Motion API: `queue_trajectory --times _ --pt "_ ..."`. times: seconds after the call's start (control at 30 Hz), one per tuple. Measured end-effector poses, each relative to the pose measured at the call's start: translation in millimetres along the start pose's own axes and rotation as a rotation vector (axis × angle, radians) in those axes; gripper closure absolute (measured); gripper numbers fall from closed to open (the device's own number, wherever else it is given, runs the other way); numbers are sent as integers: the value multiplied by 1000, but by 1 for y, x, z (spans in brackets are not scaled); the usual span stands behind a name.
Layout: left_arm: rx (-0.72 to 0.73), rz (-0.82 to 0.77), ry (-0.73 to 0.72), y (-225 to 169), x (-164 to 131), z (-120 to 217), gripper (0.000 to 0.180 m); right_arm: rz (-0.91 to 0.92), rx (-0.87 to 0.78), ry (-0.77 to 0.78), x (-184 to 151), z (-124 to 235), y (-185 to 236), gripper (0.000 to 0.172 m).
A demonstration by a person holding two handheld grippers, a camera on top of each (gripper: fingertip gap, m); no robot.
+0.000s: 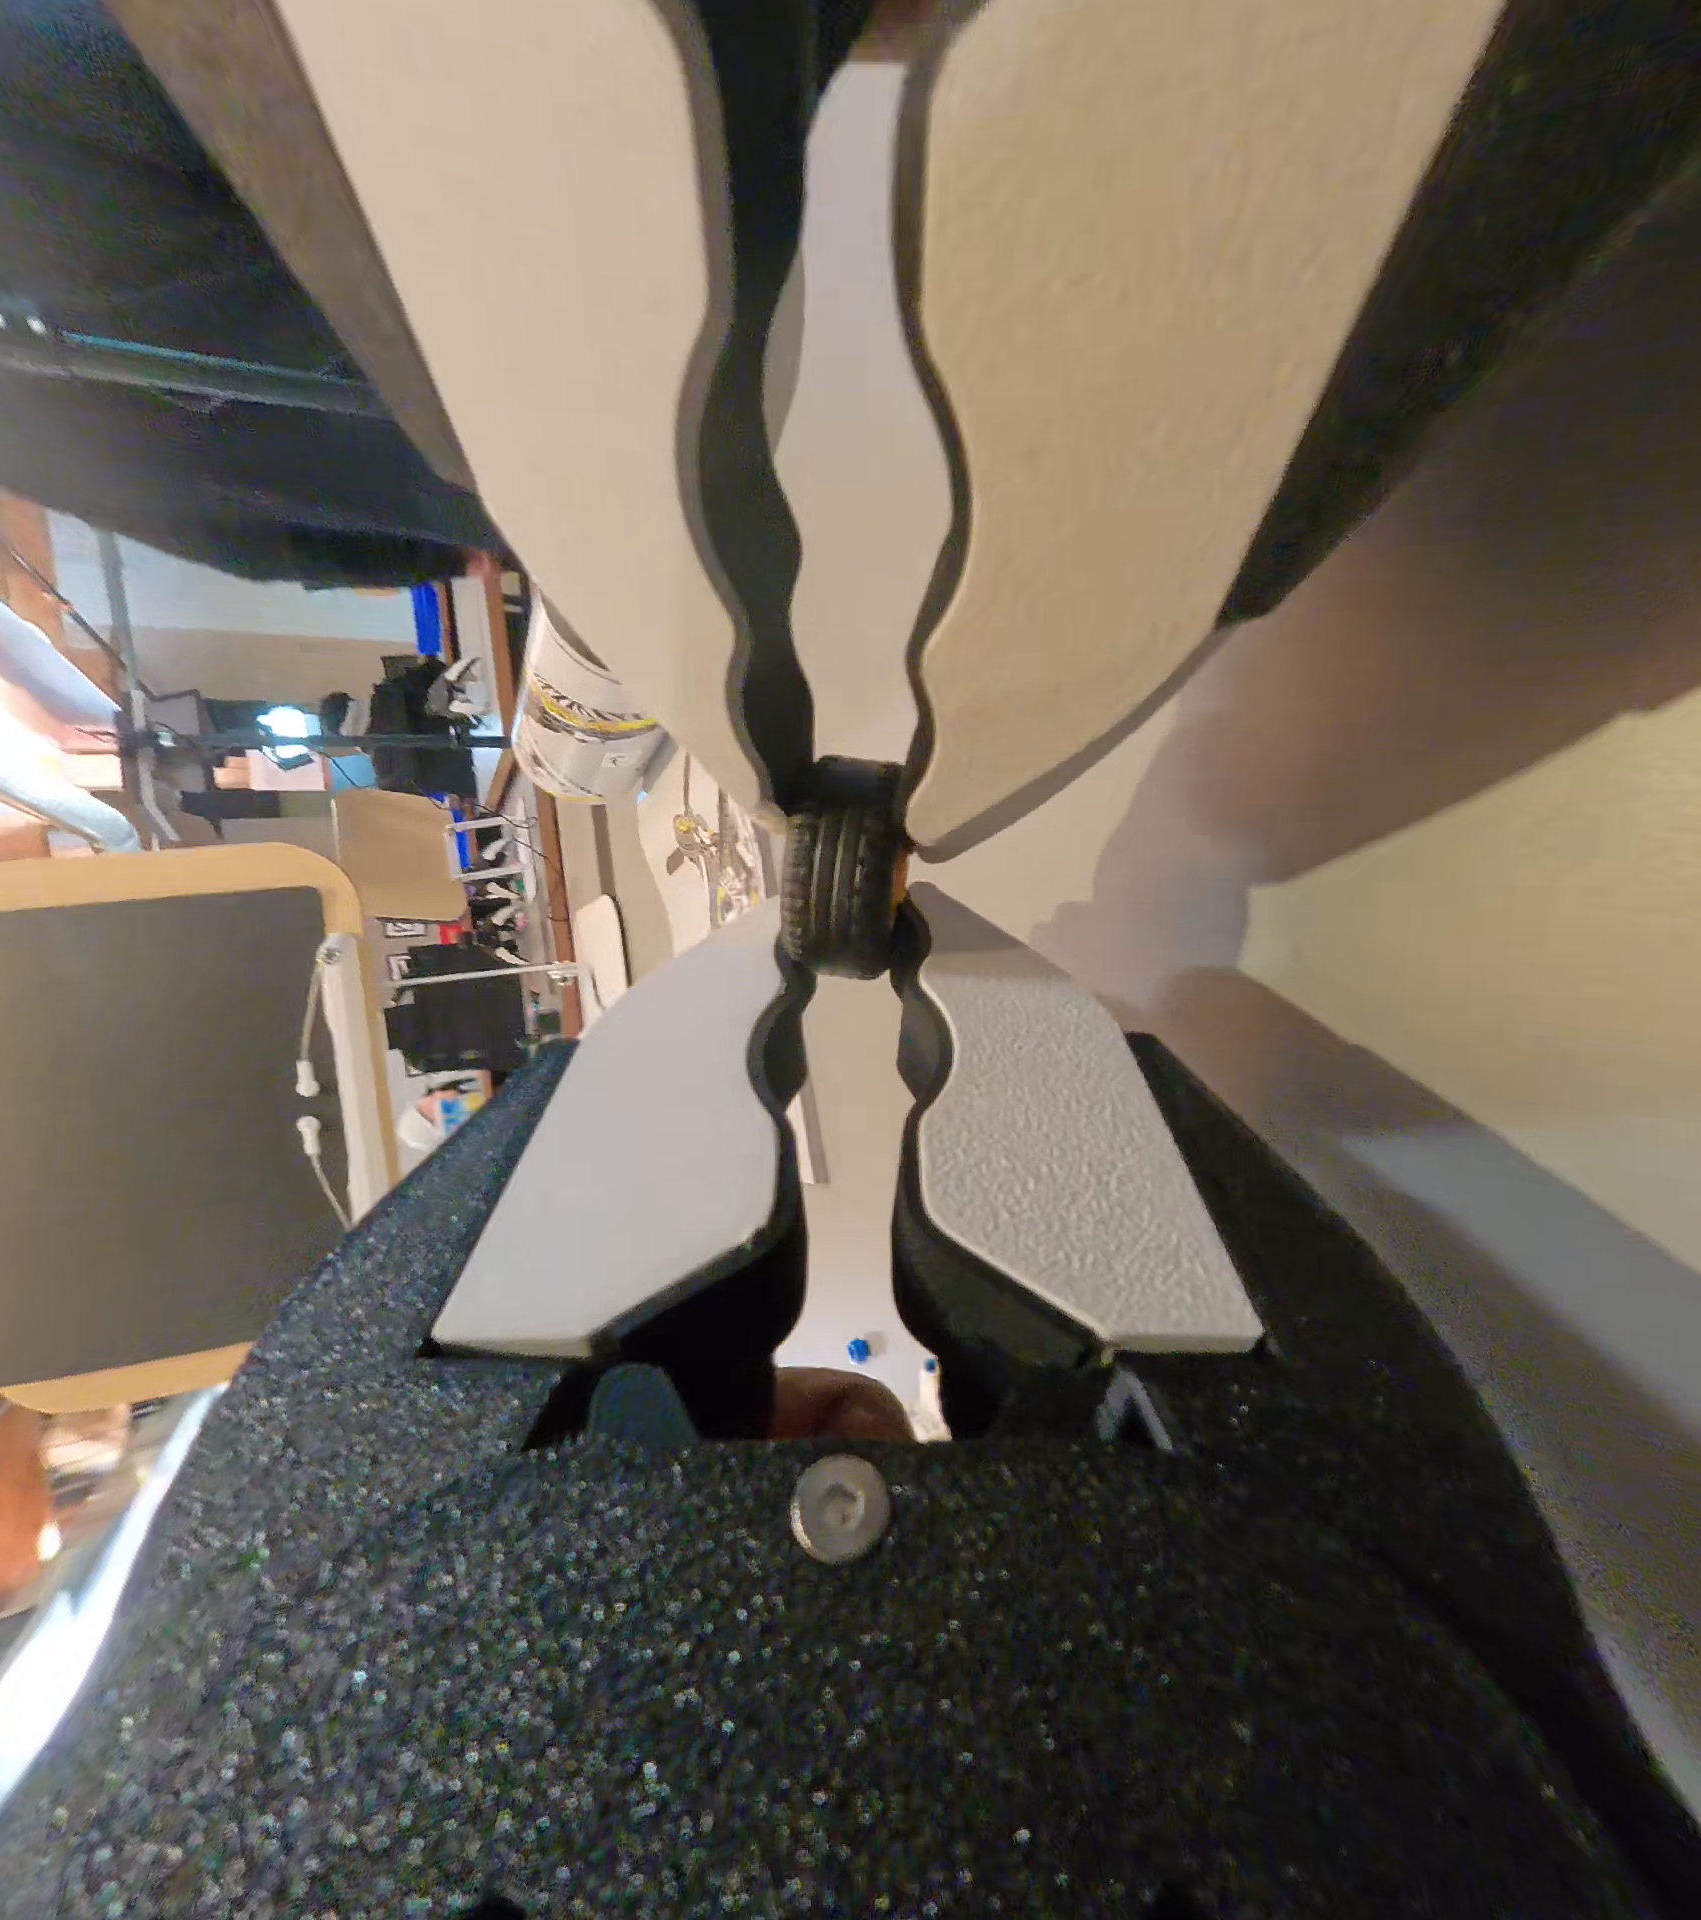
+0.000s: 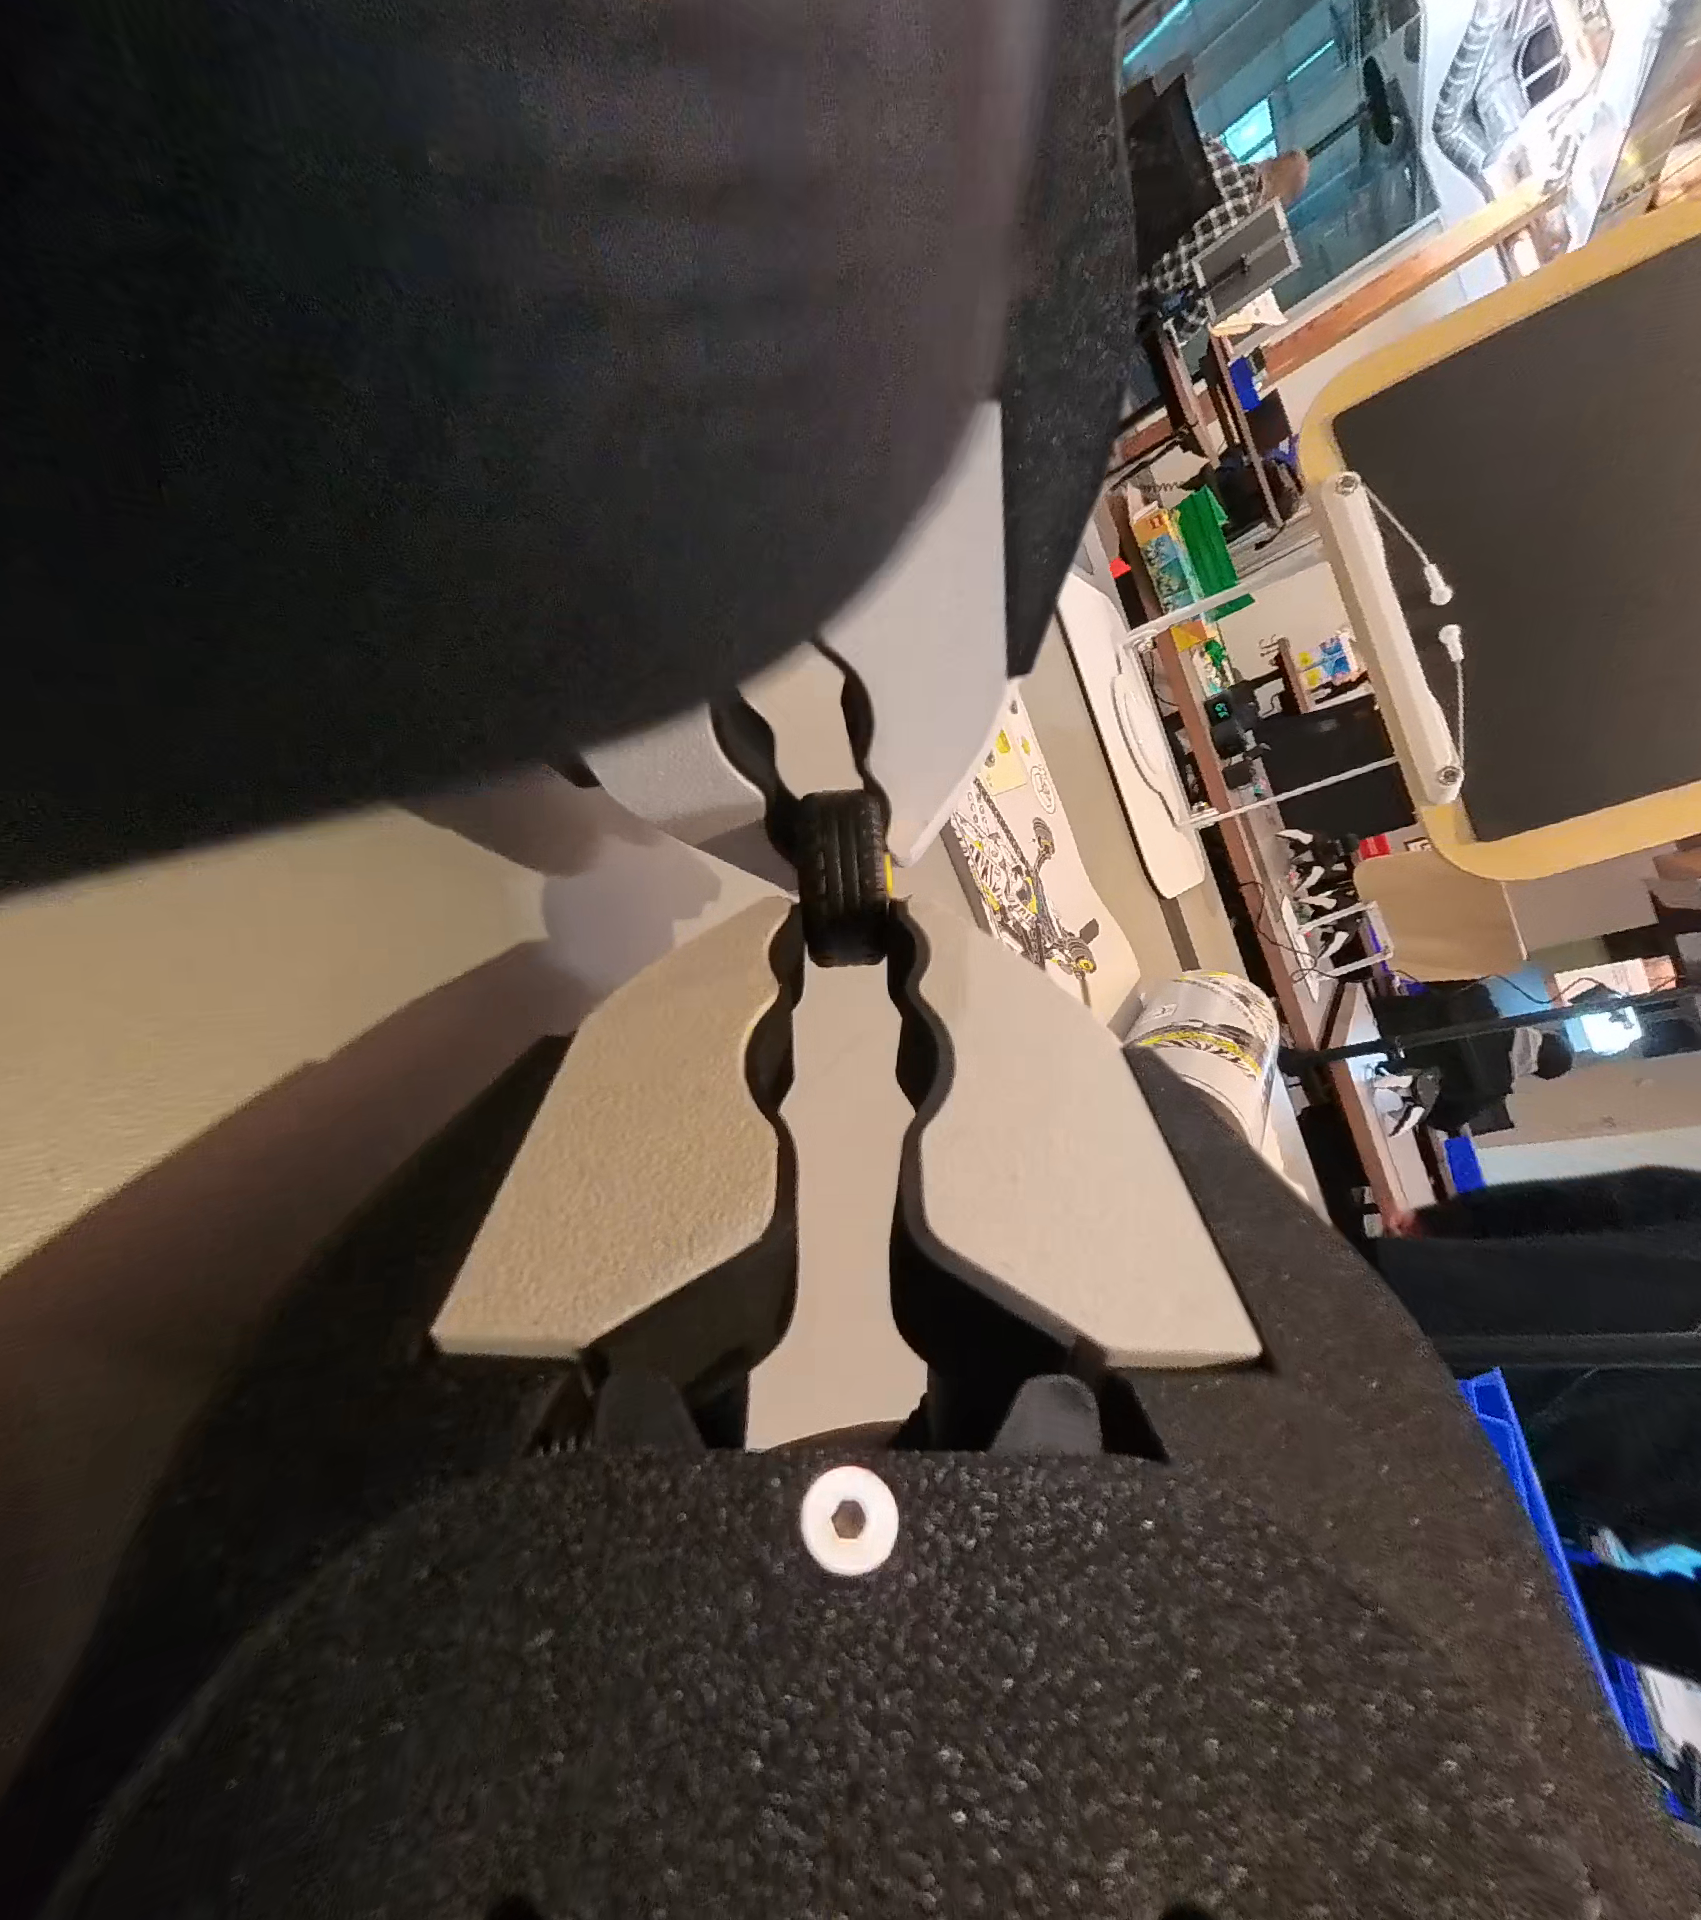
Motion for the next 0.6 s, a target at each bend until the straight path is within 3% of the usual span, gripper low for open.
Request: queue_trajectory --times 0.33,0.43,0.6 --pt "53 301 76 2 6 -4 166 -224 -14 -30 -2 3 -11 157" --pt "30 386 65 2 8 -6 166 -203 -23 -29 -3 4 -11 157" --pt "-130 521 13 -1 2 -8 166 -32 -31 -43 0 1 -7 156"
Point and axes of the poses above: each gripper's, where its closed fingertips meet, z back along the fingers, x out of its top, y = z × x across the jaws, the point moved 6 cm from there along z, back along the fingers, and after that the axes turned 7 degrees about x, right-handed, at the moved point
